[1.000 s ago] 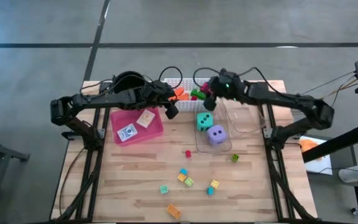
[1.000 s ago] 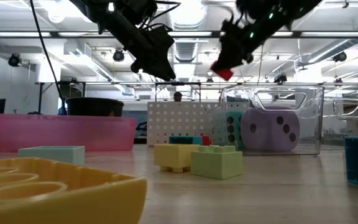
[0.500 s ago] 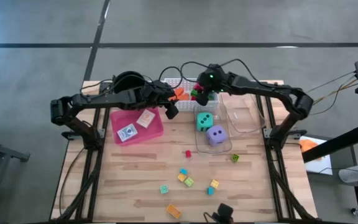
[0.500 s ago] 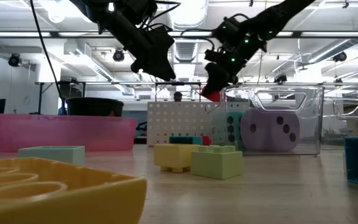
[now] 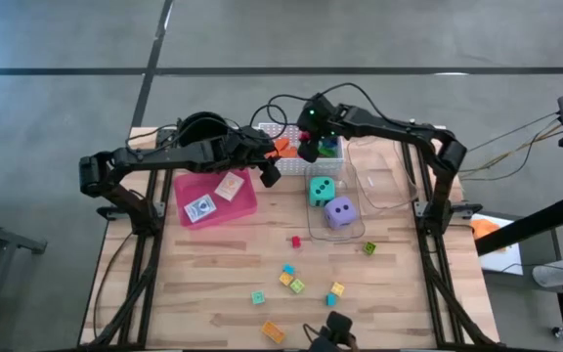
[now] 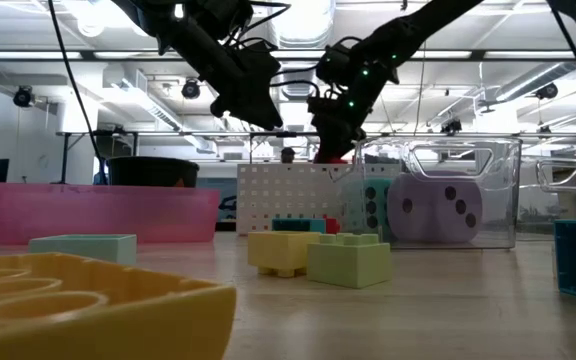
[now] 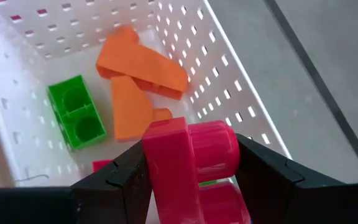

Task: Pick & Place Toys
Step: Put the big red game piece into the white bin

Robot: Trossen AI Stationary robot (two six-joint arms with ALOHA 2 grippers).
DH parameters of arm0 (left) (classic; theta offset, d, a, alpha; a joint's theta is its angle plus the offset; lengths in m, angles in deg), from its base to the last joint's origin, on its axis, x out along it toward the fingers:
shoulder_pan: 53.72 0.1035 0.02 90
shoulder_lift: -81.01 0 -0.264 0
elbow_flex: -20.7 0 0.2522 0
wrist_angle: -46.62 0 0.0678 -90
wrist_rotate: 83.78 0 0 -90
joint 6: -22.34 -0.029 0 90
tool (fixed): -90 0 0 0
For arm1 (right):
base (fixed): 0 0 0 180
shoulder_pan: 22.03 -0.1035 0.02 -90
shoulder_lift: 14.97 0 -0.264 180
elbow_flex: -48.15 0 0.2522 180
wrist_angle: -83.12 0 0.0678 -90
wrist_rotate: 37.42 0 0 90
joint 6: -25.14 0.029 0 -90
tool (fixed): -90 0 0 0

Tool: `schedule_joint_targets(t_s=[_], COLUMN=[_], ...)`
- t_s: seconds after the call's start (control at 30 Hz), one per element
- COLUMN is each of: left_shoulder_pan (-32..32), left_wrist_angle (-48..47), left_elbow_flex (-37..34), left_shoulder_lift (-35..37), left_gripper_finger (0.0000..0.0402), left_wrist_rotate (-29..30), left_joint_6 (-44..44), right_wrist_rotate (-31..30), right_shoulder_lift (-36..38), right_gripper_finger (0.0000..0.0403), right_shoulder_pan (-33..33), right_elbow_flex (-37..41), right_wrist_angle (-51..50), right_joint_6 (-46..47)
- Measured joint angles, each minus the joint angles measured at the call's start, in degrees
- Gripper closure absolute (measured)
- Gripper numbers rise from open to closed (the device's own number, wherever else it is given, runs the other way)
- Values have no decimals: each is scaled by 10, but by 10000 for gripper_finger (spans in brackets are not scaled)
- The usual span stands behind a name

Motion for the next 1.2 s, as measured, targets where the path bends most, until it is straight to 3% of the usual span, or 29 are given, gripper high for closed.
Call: schedule_joint_targets(t_s=[1.2], left_shoulder_pan=[0], left_wrist_angle=[0], left_elbow_flex=[0], left_shoulder_lift=[0], left_gripper_finger=[252], left_wrist_rotate=[0], left_joint_6=[0], right_wrist_rotate=[-2], right_shoulder_lift=[4], right_gripper_finger=[202], right_shoulder_pan=[0], right_elbow_flex=[14], right_wrist_angle=[-3], right_joint_6=[49])
